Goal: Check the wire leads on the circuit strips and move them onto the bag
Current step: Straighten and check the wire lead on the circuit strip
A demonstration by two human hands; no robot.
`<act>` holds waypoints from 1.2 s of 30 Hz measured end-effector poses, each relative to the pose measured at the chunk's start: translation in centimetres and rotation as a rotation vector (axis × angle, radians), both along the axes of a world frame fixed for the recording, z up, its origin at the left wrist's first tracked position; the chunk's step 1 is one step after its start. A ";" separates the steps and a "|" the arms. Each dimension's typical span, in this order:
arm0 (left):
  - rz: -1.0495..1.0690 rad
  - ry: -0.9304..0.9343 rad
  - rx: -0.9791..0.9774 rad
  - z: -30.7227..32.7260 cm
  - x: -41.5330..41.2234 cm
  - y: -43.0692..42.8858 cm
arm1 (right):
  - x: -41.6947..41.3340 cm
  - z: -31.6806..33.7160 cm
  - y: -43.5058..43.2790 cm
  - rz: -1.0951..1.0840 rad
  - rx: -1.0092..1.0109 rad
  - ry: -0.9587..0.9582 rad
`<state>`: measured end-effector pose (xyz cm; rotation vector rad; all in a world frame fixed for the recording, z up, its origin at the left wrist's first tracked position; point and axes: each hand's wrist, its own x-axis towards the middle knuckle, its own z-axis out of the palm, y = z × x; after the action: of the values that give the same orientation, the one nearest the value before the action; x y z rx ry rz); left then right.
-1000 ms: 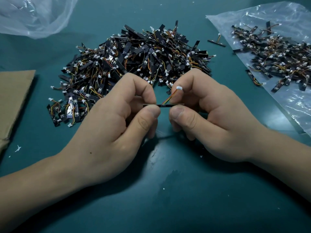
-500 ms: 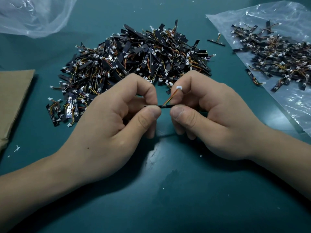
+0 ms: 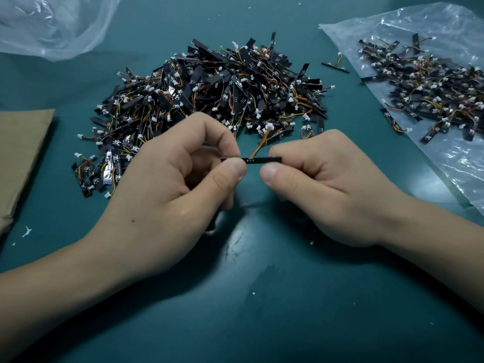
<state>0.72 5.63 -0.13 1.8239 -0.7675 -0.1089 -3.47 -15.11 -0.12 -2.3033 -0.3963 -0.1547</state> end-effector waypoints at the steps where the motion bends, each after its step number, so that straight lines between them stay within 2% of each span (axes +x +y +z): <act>1: 0.002 0.000 0.005 0.0 0.0 0.0 | 0.0 0.0 -0.1 0.032 -0.038 0.002; 4: -0.009 0.015 0.028 -0.2 0.2 0.2 | 0.0 0.0 -0.2 0.084 -0.115 0.000; 7: -0.060 0.041 0.040 -0.2 0.0 0.2 | -0.2 -0.2 -0.4 0.052 -0.045 -0.079; 8: -0.070 0.052 0.039 -0.2 -0.1 0.2 | -0.3 -0.3 -0.3 -0.001 0.031 -0.129; 10: -0.076 0.051 0.073 -0.3 -0.2 0.2 | 0.2 -0.5 -0.4 -0.167 0.325 -0.197; 12: -0.089 -0.011 0.164 -0.3 -0.3 0.2 | 1.1 -0.4 -1.0 -0.356 0.651 -0.150; 14: -0.115 -0.118 0.275 -0.1 -0.3 0.2 | 1.8 -0.4 -1.6 -0.462 0.725 -0.065; 16: -0.117 -0.212 0.345 0.3 -0.4 0.1 | 1.8 -0.5 -1.8 -0.442 0.584 -0.046; 19: -0.113 -0.234 0.372 0.6 -0.5 0.0 | 0.9 -0.6 -0.8 -0.344 0.318 -0.142; 22: -0.120 -0.218 0.384 0.9 -0.5 0.1 | 0.4 -0.9 0.0 -0.333 -0.073 -0.227; 24: -0.118 -0.214 0.394 0.9 -0.8 0.0 | 0.5 -1.0 0.1 -0.403 -0.350 -0.089; 25: -0.109 -0.199 0.380 0.8 -0.9 -0.1 | 0.5 -0.9 0.1 -0.434 -0.411 -0.003; 27: -0.089 -0.142 0.321 0.6 -1.2 -0.2 | 0.5 -0.8 0.1 -0.449 -0.396 0.067; 36: -0.083 -0.142 0.330 0.8 -1.5 -0.3 | 0.9 -0.3 -0.7 -0.476 -0.140 -0.036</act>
<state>-0.79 5.33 0.69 2.1284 -0.9703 -0.1686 -2.52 -15.82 -0.41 -2.5003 0.1367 -0.4142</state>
